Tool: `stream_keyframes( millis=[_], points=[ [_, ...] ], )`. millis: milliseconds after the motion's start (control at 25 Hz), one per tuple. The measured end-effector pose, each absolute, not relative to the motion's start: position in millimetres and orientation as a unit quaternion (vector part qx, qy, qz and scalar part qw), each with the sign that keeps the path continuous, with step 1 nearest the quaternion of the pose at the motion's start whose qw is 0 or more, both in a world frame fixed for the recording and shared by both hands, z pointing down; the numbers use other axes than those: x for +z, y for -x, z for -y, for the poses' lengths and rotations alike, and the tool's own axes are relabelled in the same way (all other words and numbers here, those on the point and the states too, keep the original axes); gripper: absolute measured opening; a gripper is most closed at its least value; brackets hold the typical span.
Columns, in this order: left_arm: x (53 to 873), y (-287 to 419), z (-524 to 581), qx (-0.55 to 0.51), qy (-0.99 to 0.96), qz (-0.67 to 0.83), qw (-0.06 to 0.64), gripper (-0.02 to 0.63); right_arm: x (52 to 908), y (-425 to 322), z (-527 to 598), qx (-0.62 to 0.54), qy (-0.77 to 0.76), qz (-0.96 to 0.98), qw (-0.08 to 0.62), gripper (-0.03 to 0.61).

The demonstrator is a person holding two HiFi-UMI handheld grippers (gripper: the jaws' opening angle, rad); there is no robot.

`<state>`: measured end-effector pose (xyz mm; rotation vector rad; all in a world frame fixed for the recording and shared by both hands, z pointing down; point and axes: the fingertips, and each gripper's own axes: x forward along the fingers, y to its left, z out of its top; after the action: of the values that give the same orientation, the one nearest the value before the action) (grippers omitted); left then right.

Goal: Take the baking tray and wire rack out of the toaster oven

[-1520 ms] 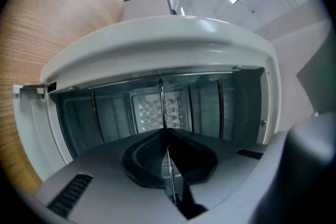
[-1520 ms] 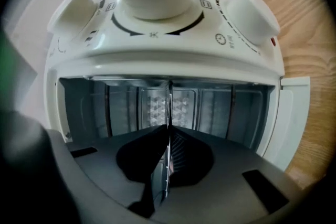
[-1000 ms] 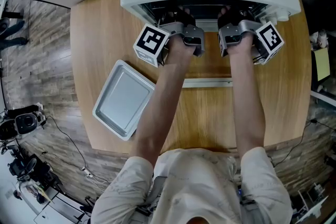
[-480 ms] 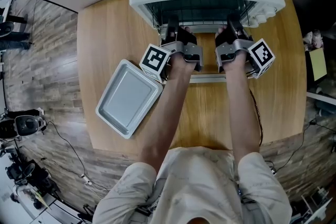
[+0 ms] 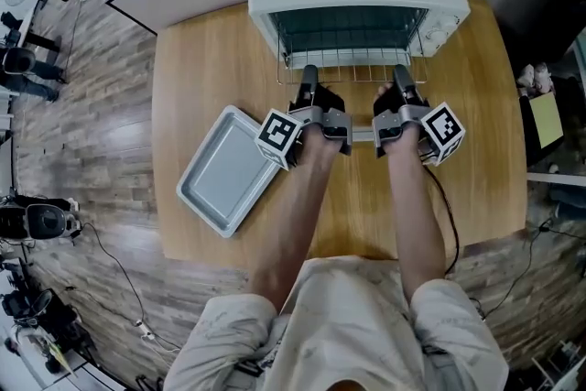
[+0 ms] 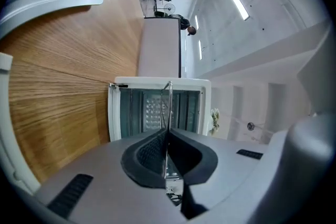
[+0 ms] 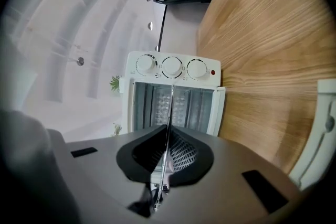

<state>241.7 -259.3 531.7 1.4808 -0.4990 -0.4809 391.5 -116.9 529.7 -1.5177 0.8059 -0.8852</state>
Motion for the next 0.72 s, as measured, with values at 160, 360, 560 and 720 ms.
stream_keyframes(
  millis=[160, 360, 560, 720],
  points=[
    [526, -222, 242, -0.211, -0.665, 0.207, 0.686, 0.015, 525, -371, 99, -0.373, 0.647, -0.346, 0.567, 0.025],
    [518, -201, 225, -0.228, -0.666, 0.190, 0.684, 0.015, 527, -347, 78, -0.376, 0.643, -0.344, 0.571, 0.023],
    [502, -186, 213, -0.232, -0.685, 0.179, 0.667, 0.015, 519, -329, 64, -0.371, 0.644, -0.353, 0.568, 0.023],
    [504, -174, 200, -0.234, -0.679, 0.177, 0.673, 0.014, 514, -319, 52, -0.369, 0.642, -0.356, 0.571, 0.023]
  ],
)
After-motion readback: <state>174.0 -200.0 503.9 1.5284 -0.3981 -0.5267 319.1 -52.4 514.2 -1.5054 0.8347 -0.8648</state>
